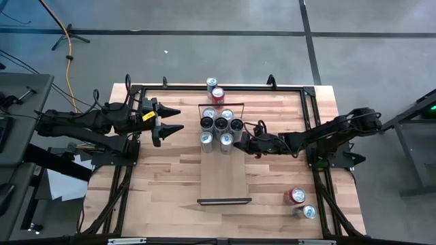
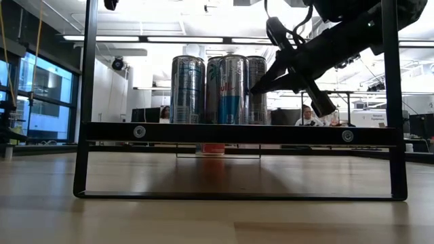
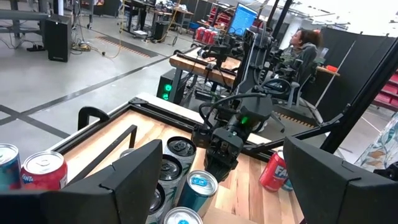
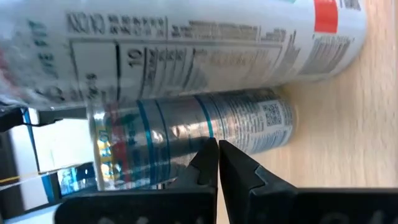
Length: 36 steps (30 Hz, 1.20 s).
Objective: Place canned beverage on shelf
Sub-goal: Put the top right blue soda can on the shelf aligned with the other blue soda can
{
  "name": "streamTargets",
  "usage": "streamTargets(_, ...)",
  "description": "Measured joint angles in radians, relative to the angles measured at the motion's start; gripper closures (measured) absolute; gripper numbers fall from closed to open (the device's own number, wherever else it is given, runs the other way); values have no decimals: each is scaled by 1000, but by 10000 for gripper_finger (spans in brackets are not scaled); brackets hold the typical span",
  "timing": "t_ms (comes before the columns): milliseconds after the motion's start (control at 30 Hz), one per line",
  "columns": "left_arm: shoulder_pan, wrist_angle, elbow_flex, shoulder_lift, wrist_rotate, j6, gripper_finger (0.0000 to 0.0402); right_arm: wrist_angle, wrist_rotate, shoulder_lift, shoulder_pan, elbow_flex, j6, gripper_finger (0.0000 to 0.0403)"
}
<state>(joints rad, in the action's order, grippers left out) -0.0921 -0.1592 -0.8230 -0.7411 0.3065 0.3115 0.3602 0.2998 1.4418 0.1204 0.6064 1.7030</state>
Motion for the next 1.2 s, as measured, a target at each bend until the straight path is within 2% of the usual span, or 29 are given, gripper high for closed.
streamTargets(533,0,-1,0,0,0,0,108,-37,22,0,-3,55,-29,403)
streamTargets(1200,0,-1,0,0,0,0,108,-43,34,-1,-3,55,-6,403)
